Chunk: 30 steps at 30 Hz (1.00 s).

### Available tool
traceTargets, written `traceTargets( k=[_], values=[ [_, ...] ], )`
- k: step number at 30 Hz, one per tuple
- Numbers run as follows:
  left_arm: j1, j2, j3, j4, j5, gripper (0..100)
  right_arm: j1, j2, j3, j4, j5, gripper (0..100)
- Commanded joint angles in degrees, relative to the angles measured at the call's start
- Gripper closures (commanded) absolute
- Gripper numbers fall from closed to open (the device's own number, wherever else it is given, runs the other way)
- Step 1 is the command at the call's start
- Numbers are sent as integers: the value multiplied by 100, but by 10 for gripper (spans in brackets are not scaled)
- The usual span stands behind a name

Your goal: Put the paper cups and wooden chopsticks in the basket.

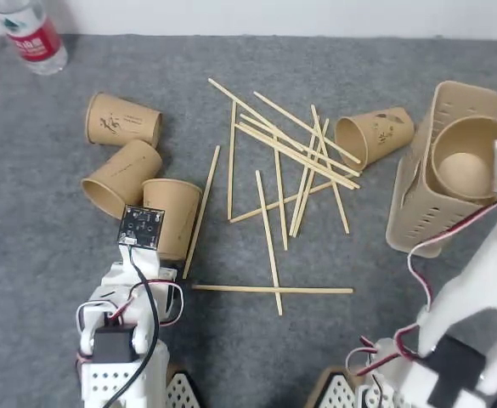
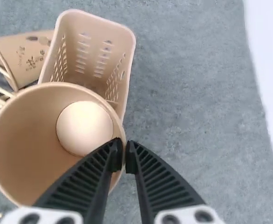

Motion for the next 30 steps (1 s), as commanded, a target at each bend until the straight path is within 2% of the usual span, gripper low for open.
traceTargets(
  k=[1,10,15,17,26,30],
  values=[
    [-18,-70,-31,-9,-53,870,31,303,-18,-4,53,991],
    [-18,-70,-31,-9,-53,870,31,514,-44,-66,-273,981],
    [-18,-70,-31,-9,-53,870,40,505,-53,-92,-686,786],
    [-18,-70,-31,-9,-53,870,22,505,-53,-75,-668,745],
    [-18,-70,-31,-9,-53,870,4,505,-18,-31,-396,829],
    [-18,-70,-31,-9,-53,870,-31,576,26,242,-413,932]
  ],
)
